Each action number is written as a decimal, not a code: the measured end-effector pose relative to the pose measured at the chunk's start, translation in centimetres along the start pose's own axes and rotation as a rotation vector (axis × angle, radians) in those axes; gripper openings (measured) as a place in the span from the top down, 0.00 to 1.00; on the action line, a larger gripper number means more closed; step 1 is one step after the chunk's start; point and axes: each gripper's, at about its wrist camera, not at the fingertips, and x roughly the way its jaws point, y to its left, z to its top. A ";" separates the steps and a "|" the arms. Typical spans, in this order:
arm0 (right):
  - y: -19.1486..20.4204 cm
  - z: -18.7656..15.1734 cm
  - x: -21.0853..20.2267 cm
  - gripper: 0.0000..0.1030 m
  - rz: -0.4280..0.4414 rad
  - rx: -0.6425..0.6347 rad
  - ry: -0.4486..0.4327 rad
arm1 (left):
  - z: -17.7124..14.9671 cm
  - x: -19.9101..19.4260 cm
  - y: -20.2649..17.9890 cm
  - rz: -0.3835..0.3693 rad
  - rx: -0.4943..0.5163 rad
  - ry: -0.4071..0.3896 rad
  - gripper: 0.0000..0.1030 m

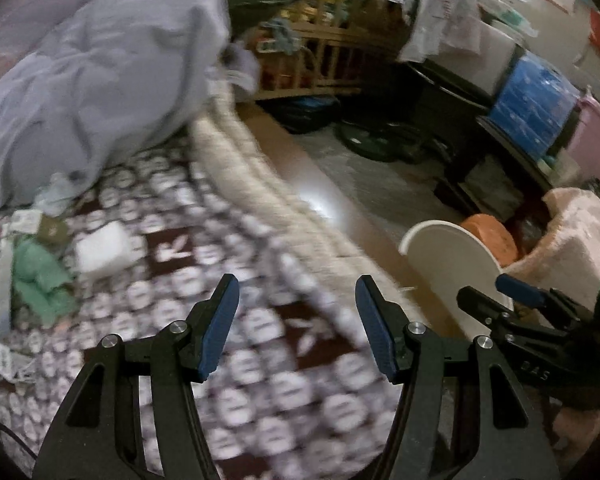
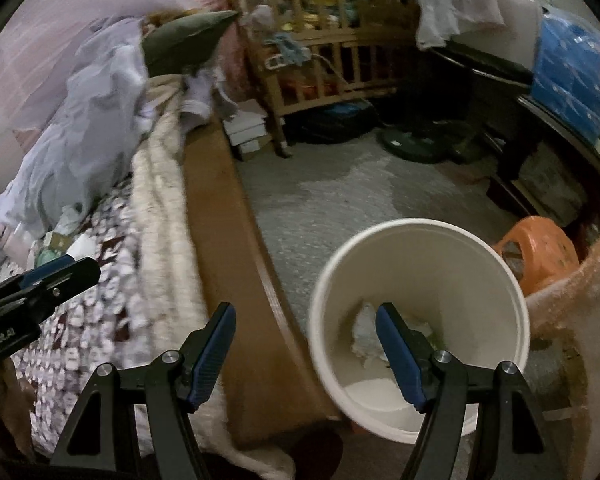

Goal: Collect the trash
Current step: 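Move both open tools back to the bed toward the tissue and sponge, then grasp the crumpled beige tissue with the left tool while the right tool grasps the white sponge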

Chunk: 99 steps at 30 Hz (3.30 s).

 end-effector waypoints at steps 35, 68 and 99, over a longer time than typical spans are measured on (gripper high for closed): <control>27.9 -1.8 4.4 0.32 0.277 -0.364 0.107 | -10.1 -12.6 29.1 0.383 -0.375 -0.046 0.42; 31.4 4.1 13.8 0.51 0.246 -0.381 0.110 | -14.5 -10.6 44.3 0.337 -0.640 -0.006 0.76; 23.4 -0.4 1.6 0.50 0.274 -0.384 0.024 | -7.3 -9.9 22.0 0.227 -0.283 -0.073 0.76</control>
